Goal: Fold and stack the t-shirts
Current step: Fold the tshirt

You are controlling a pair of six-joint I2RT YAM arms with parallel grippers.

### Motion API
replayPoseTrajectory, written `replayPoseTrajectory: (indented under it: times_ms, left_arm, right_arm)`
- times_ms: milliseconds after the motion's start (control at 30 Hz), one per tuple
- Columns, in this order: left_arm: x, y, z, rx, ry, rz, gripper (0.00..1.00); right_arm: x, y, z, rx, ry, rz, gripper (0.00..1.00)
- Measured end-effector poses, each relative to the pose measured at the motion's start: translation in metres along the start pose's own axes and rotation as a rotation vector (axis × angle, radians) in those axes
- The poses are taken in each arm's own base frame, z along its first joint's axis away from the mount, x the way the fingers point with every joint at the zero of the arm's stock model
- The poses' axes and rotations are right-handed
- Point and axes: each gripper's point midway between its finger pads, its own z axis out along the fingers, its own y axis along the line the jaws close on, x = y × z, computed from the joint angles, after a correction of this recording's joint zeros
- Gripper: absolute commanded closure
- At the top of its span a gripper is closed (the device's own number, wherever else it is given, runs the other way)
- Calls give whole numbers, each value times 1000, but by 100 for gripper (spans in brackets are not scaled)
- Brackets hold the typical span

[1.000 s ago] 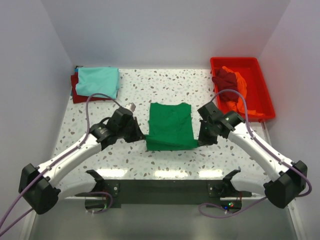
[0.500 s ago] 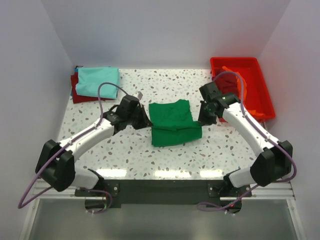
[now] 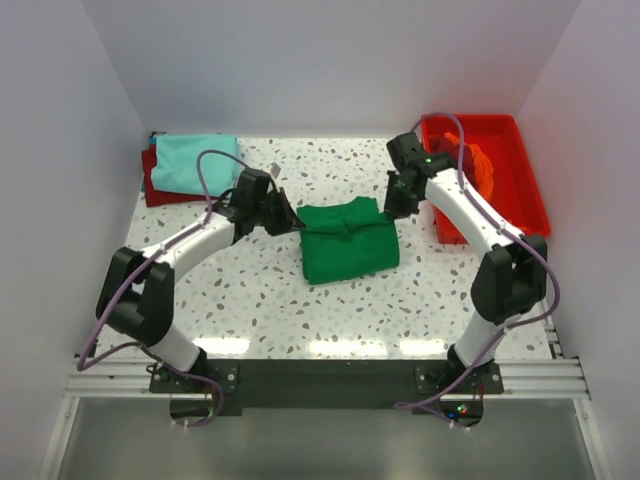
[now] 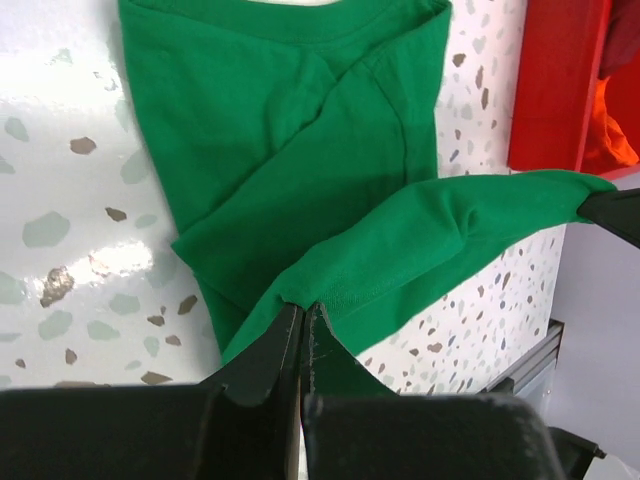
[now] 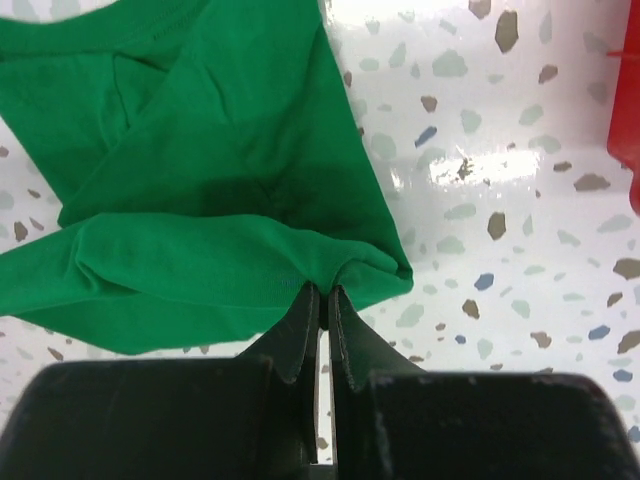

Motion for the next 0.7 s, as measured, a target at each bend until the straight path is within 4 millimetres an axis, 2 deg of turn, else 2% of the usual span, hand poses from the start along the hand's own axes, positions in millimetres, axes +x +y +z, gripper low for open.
replayPoseTrajectory:
  times_ms: [267, 567, 700]
  left_arm:
    - [-11, 29, 32, -11, 35, -63, 100]
    - [-35, 29, 52, 39, 8, -87, 100]
    - [-46, 33, 67, 47, -4, -109, 100]
  right_arm:
    - [-22, 10, 43, 24, 32, -19, 100]
    - [-55, 23, 60, 10, -4, -15, 100]
    - [-62, 23, 77, 18, 6, -7, 100]
